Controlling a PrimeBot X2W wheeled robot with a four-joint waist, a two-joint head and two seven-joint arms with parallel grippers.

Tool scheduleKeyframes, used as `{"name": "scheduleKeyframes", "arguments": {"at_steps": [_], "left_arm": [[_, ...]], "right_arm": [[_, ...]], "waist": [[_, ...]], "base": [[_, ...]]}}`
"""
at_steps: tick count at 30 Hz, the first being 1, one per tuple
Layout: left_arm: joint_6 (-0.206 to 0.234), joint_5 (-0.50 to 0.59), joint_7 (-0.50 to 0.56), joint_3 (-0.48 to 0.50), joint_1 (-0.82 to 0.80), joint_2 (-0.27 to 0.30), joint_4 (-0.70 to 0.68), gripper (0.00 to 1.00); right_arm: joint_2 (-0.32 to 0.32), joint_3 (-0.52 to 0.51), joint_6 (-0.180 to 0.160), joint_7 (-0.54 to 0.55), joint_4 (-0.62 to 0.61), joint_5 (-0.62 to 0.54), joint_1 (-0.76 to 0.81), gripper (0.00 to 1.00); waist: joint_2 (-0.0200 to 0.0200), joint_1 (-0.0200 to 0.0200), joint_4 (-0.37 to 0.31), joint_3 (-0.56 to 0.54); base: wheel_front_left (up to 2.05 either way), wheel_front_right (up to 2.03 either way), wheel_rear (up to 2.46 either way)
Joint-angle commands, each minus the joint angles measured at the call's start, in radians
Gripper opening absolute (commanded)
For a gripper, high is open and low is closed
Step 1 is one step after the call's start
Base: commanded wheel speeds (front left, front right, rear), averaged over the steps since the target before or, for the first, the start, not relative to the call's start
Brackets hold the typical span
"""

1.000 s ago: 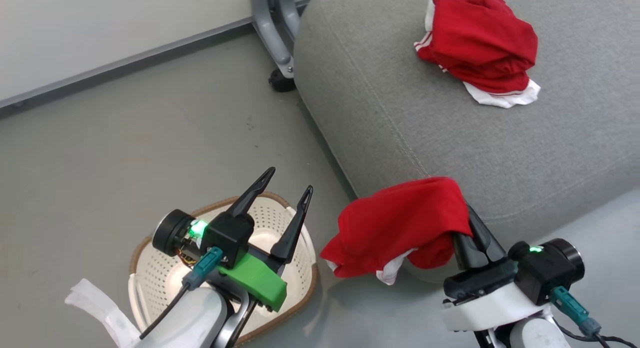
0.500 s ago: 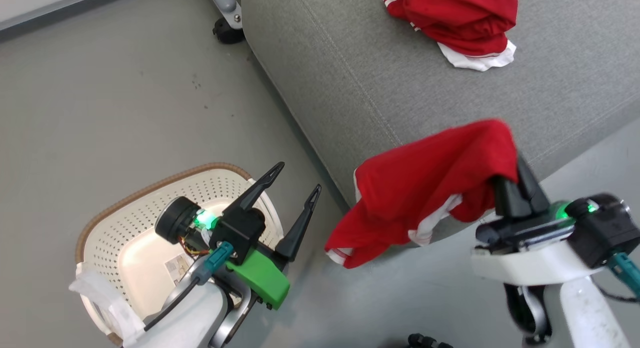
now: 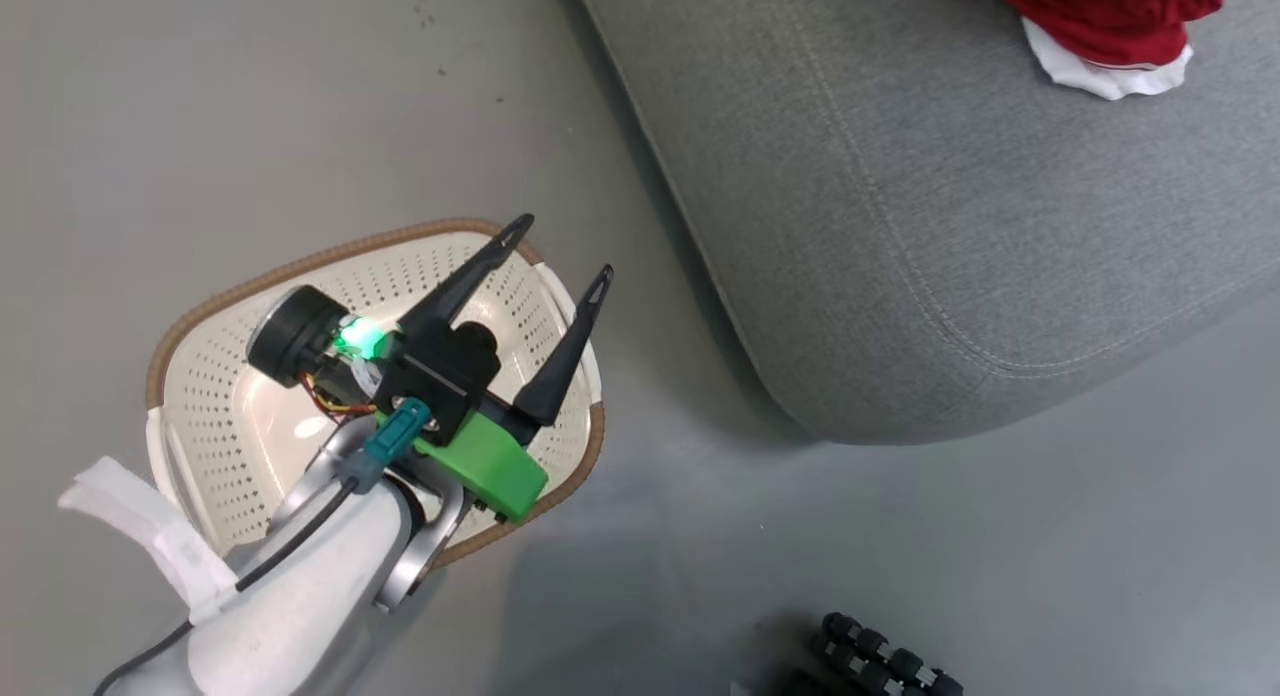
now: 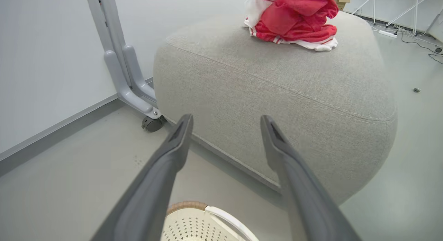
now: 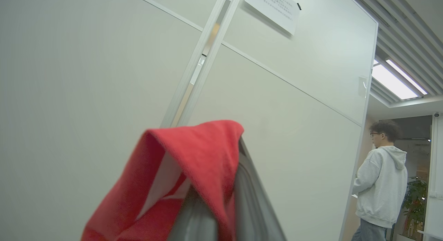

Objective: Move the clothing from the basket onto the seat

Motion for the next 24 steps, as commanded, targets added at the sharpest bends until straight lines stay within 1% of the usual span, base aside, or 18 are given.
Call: {"name": "scheduleKeyframes", "arguments": {"at_steps": [1, 2, 5, 8, 10, 15, 17, 22, 23, 24], "left_arm": [[-0.001, 0.013, 0.004, 0.006, -0.026, 0.011, -0.008, 1.00], [-0.003, 0.018, 0.005, 0.006, -0.033, 0.015, -0.013, 1.00], [0.000, 0.020, 0.010, 0.011, -0.042, 0.028, -0.021, 1.00], [0.000, 0.025, 0.015, 0.009, -0.052, 0.035, -0.030, 1.00], [-0.003, 0.028, 0.022, 0.005, -0.056, 0.037, -0.036, 1.00], [0.003, 0.030, 0.033, 0.002, -0.048, 0.059, -0.044, 1.00], [0.003, 0.028, 0.034, -0.003, -0.041, 0.060, -0.046, 1.00], [0.011, 0.024, 0.030, -0.012, -0.020, 0.062, -0.040, 1.00], [0.013, 0.028, 0.027, -0.014, -0.015, 0.063, -0.039, 1.00], [0.015, 0.034, 0.026, -0.019, -0.011, 0.065, -0.036, 1.00]], "right_arm": [[-0.040, -0.016, -0.001, -0.003, 0.044, 0.011, -0.065, 0.00], [-0.070, -0.029, -0.001, -0.003, 0.084, 0.016, -0.119, 0.00], [-0.122, -0.049, -0.001, -0.003, 0.184, 0.011, -0.208, 0.00], [-0.147, -0.076, -0.001, -0.003, 0.267, -0.003, -0.227, 0.00], [-0.159, -0.092, -0.001, -0.003, 0.311, -0.012, -0.198, 0.00], [-0.131, -0.155, -0.001, -0.003, 0.390, -0.027, -0.073, 0.00], [-0.107, -0.190, -0.001, -0.003, 0.416, -0.034, -0.006, 0.00], [-0.024, -0.268, -0.002, -0.003, 0.445, -0.043, 0.178, 0.00], [-0.002, -0.282, -0.001, -0.003, 0.446, -0.044, 0.211, 0.07], [0.014, -0.296, -0.001, -0.003, 0.445, -0.045, 0.236, 0.44]], "waist": [[0.0000, -0.0001, 0.070, 0.090], [0.0000, -0.0001, 0.078, 0.106], [0.0000, -0.0001, 0.090, 0.144], [0.0000, -0.0001, 0.095, 0.174], [0.0000, -0.0001, 0.098, 0.190], [0.0000, -0.0001, 0.094, 0.209], [0.0000, -0.0001, 0.094, 0.208], [0.0000, -0.0001, 0.092, 0.191], [0.0000, -0.0001, 0.091, 0.186], [0.0000, -0.0001, 0.091, 0.182]], "base": [[0.00, 0.00, 0.00], [0.00, 0.00, 0.00], [0.00, 0.00, 0.00], [0.00, 0.00, 0.00], [0.00, 0.00, 0.00], [0.00, 0.00, 0.00], [0.00, 0.00, 0.00], [0.00, 0.00, 0.00], [0.00, 0.00, 0.00], [0.00, 0.00, 0.00]]}}
